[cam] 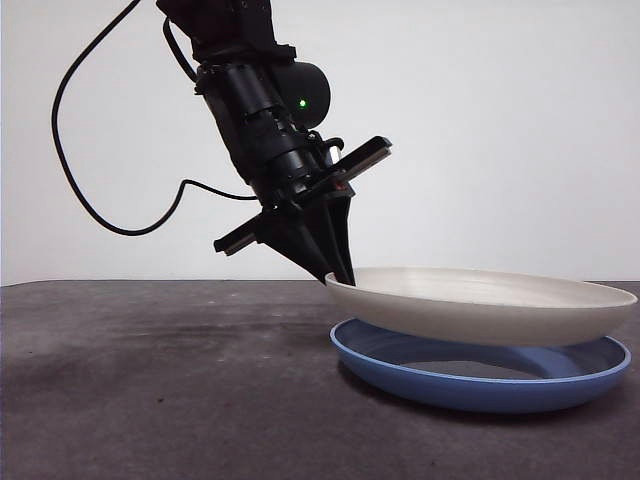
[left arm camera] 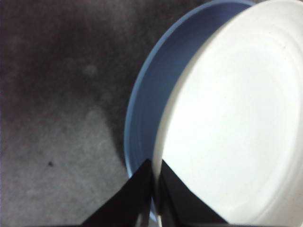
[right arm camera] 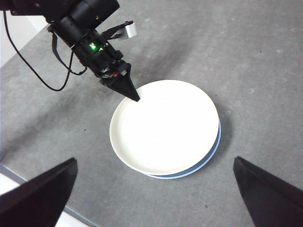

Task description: Pick up the white plate, put it on the blue plate, put it on desk

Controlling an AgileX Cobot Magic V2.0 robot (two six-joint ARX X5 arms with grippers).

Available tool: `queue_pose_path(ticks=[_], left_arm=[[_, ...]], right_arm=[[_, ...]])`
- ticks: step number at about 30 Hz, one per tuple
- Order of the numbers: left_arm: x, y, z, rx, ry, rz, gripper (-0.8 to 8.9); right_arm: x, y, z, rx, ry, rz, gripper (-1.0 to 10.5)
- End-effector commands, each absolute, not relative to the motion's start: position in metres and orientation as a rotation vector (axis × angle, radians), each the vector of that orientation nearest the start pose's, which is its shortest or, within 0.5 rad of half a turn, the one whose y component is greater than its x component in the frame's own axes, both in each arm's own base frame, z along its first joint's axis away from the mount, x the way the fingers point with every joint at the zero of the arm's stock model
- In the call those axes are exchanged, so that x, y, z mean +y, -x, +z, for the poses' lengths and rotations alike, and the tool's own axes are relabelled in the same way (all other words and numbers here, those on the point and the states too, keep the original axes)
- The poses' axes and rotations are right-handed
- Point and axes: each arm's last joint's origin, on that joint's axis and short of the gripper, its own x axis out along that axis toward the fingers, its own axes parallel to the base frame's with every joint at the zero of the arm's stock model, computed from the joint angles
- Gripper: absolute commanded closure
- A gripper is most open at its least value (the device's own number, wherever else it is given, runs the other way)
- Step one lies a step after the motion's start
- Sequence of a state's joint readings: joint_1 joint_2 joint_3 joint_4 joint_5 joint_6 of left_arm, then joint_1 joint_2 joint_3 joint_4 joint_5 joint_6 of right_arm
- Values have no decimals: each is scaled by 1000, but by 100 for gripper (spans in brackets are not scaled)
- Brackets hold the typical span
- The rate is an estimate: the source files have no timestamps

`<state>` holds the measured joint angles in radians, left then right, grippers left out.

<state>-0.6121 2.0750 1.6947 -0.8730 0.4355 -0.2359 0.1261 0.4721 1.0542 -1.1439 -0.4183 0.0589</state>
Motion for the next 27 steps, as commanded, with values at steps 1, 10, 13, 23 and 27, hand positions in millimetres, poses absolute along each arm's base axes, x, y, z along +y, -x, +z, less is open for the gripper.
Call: queue_pose_path(ticks=[1, 10, 13, 23, 27], left_arm=[[-266, -345, 208, 1382, 80, -752, 805], [-268, -344, 205, 1382, 72, -715, 805], [-268, -344, 206, 1380, 72, -716, 805], [-274, -341, 206, 1368, 64, -735, 514], [-276, -341, 207, 1361, 65, -740, 391]], right_arm=[[16, -33, 363, 556, -126, 530, 381], [17, -32, 363, 558, -120, 551, 381], [17, -32, 363, 559, -119, 554, 381], [17, -32, 363, 559, -117, 560, 381], [17, -32, 363, 559, -117, 559, 381]])
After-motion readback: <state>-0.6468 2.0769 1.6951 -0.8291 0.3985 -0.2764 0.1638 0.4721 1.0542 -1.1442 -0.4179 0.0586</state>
